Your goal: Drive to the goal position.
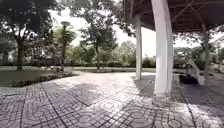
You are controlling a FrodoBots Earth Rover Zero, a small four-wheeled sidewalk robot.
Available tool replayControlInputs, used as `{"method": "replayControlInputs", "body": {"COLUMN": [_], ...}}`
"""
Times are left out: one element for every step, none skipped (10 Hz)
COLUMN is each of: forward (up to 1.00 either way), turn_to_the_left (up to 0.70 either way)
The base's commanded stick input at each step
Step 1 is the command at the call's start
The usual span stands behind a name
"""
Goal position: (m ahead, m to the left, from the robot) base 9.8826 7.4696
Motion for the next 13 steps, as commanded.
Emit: {"method": "replayControlInputs", "body": {"forward": [1.0,1.0,1.0,1.0,1.0,1.0,1.0,1.0,1.0,1.0,1.0,1.0,1.0], "turn_to_the_left": [0.0,0.0,0.0,0.0,0.0,0.0,0.0,0.0,0.0,0.0,0.07,0.27,0.27]}}
